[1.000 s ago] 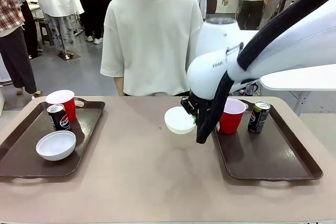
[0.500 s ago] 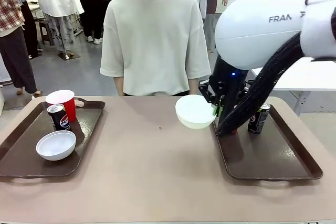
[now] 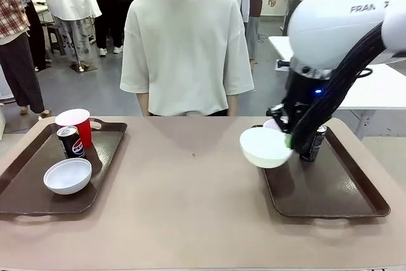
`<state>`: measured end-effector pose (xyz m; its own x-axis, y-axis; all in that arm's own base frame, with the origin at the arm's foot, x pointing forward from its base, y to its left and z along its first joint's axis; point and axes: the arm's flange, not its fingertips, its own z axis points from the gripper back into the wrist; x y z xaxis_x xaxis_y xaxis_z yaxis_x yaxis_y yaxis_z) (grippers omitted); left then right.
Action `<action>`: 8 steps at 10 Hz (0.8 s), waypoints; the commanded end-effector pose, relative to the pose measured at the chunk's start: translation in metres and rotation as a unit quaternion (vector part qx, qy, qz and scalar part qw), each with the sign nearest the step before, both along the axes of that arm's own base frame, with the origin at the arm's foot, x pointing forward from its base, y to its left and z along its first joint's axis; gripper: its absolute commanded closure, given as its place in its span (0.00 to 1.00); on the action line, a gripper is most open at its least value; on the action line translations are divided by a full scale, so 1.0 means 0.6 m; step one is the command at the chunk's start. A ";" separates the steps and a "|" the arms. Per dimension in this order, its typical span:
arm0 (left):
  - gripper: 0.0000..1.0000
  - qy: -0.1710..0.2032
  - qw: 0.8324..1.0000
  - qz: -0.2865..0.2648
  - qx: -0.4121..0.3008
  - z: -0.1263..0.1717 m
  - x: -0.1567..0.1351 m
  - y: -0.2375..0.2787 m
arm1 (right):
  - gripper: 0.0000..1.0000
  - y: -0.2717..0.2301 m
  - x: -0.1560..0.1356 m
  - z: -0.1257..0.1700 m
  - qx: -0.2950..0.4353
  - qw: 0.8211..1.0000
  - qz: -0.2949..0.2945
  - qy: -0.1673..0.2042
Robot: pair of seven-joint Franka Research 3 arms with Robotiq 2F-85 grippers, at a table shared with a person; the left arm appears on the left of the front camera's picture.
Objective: Prepare tableware on both trays.
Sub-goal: Pick up a Picnic Bowl from the table and place it on a Handle tray.
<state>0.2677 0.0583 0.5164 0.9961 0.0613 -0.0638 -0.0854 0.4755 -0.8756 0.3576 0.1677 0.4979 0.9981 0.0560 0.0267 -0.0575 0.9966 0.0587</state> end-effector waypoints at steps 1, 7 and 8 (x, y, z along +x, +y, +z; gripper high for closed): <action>0.00 -0.010 1.000 -0.001 -0.009 -0.001 0.000 0.001 | 0.98 -0.058 0.012 -0.029 -0.012 0.999 0.035 0.015; 0.00 -0.010 1.000 -0.001 -0.009 -0.001 0.000 0.001 | 0.98 -0.104 0.059 -0.185 0.012 0.997 0.054 -0.047; 0.00 -0.010 1.000 -0.001 -0.009 -0.001 0.000 0.001 | 0.98 -0.103 0.063 -0.182 0.001 0.998 0.023 -0.056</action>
<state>0.2677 0.0582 0.5165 0.9961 0.0614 -0.0638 -0.0854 0.4757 -0.8754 0.3959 0.1075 0.3887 0.9841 0.1428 0.1052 -0.1473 0.9884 0.0368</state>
